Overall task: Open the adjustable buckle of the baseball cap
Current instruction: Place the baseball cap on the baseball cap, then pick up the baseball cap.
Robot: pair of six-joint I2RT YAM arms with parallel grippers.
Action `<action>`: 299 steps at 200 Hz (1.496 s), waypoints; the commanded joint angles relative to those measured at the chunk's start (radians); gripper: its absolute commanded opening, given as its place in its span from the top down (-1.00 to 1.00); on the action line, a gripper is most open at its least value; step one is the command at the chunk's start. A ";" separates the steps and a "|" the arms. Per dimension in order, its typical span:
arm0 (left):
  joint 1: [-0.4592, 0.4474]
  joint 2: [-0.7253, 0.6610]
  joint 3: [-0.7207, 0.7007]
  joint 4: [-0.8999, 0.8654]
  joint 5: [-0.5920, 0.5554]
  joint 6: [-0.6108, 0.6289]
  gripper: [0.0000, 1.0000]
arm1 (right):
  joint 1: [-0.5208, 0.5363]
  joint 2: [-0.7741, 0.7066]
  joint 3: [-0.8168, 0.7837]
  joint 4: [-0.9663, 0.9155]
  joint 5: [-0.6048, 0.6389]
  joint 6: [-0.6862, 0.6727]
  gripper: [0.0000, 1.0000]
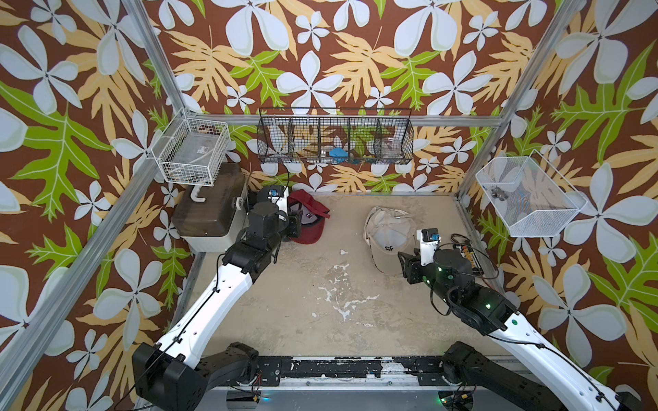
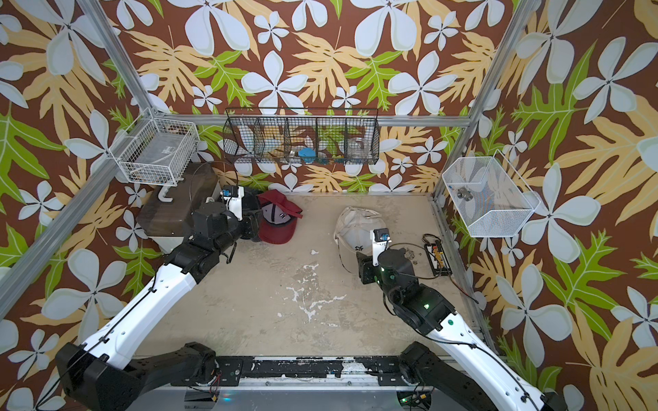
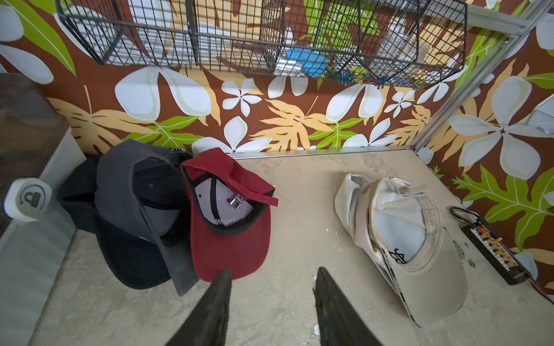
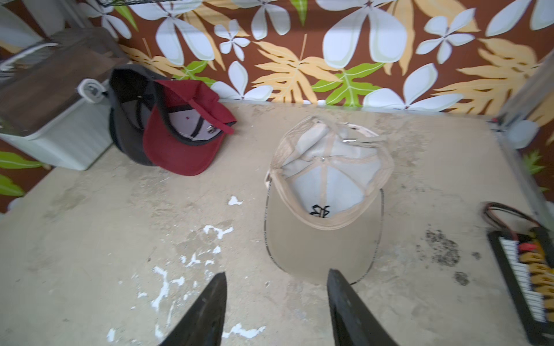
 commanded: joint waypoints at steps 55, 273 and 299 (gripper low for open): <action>-0.142 -0.084 -0.148 0.050 0.058 -0.074 0.03 | -0.306 0.135 -0.014 0.066 -0.107 -0.063 -0.13; -0.305 -0.250 -0.404 0.122 0.056 -0.199 0.02 | -0.482 0.652 0.128 0.291 -0.150 -0.042 -0.10; -0.311 -0.252 -0.409 0.124 0.058 -0.204 0.02 | -0.482 0.692 0.130 0.313 -0.163 -0.031 -0.08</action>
